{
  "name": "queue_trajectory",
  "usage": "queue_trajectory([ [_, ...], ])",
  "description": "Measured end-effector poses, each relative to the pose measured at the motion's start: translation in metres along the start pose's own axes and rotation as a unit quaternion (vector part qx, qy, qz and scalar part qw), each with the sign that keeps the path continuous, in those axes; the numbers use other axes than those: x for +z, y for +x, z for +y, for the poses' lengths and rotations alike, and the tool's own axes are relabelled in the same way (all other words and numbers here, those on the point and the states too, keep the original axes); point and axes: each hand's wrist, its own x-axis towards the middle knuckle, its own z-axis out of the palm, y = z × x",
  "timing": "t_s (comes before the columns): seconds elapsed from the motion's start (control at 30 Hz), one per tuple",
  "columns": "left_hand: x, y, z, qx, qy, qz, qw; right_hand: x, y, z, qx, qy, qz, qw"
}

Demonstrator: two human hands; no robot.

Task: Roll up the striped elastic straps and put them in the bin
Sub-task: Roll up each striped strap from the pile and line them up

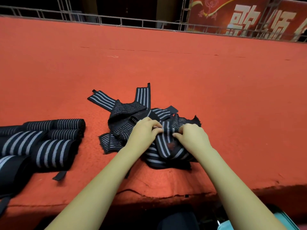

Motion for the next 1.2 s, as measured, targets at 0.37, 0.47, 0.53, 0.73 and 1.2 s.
queue_trajectory([
  [0.37, -0.002, 0.004, 0.011, -0.103, -0.054, -0.059, 0.991, -0.001, -0.005, -0.009, -0.116, 0.078, -0.015, 0.990],
  [0.47, -0.004, -0.003, 0.011, -0.068, -0.043, -0.048, 0.996, -0.001, -0.004, -0.008, 0.039, 0.061, -0.041, 0.997],
  [0.53, -0.007, -0.006, 0.009, -0.034, -0.030, -0.070, 0.997, -0.003, -0.004, -0.010, 0.055, 0.045, -0.024, 0.997],
  [0.73, -0.024, -0.017, -0.005, 0.008, -0.073, -0.159, 0.985, -0.010, 0.002, -0.007, -0.077, 0.101, 0.014, 0.992],
  [1.2, -0.005, 0.023, 0.008, -0.080, -0.133, -0.130, 0.979, -0.002, 0.001, 0.007, -0.078, 0.359, 0.048, 0.929],
])
